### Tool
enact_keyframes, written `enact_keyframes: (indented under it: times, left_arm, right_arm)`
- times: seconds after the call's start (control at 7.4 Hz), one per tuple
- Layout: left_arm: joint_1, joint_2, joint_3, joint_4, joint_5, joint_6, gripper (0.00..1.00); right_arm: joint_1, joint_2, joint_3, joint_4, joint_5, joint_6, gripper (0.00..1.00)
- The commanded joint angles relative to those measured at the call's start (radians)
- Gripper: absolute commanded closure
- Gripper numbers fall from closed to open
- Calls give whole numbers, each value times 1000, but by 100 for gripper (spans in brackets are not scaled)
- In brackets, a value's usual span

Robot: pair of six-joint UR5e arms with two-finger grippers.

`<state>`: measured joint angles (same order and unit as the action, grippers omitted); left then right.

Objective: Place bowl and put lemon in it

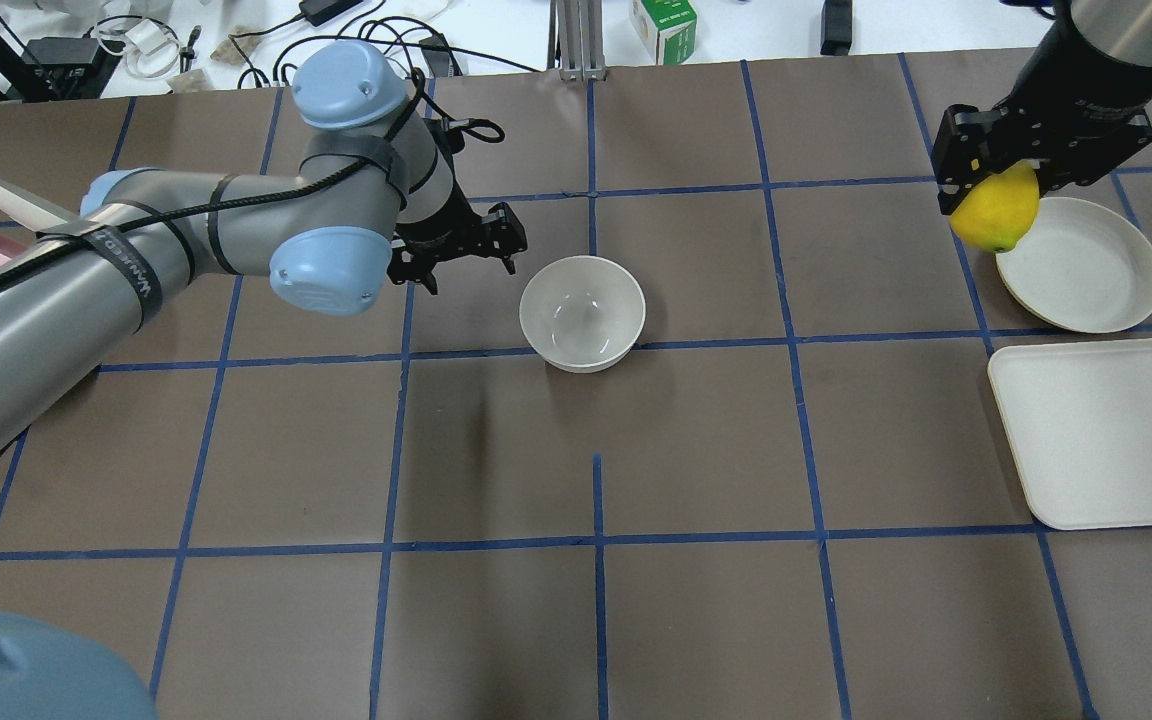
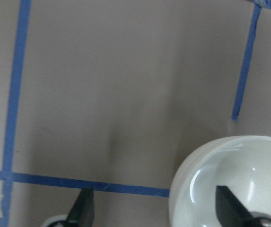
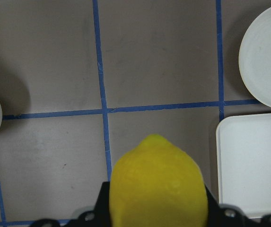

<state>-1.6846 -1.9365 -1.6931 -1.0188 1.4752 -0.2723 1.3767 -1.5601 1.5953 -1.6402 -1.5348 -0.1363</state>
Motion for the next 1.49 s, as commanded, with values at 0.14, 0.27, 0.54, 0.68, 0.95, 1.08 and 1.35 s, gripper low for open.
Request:
enact_keyframes:
  times: [0.14,0.27,0.54,0.68,0.95,1.08,1.35]
  left_arm:
    - [45,82,26,-124,27,88,0]
    - [65,102,29,-139,25,122,0]
    - [85,151,7,-225,72,165,0]
    - [97,157,18,-224,106,180,0]
    - [132,189,27,-230,105,235,0]
    - [144,204,26,-230,103,278,0]
    - [137,258,24,-274,103,278,0]
  right_arm:
    - [124,73,0,-92,65,166,94]
    - [231,175,-3,-221,49,171,93]
    - [417,306,-14,-349,48,254,94]
    - [467,340,-9,-398,50,298,94]
    - [521,379,-3,-414,44,304,94]
    - [535,411,-1,-464,45,310,94]
    - [550,497,-1,-559,36,320,93]
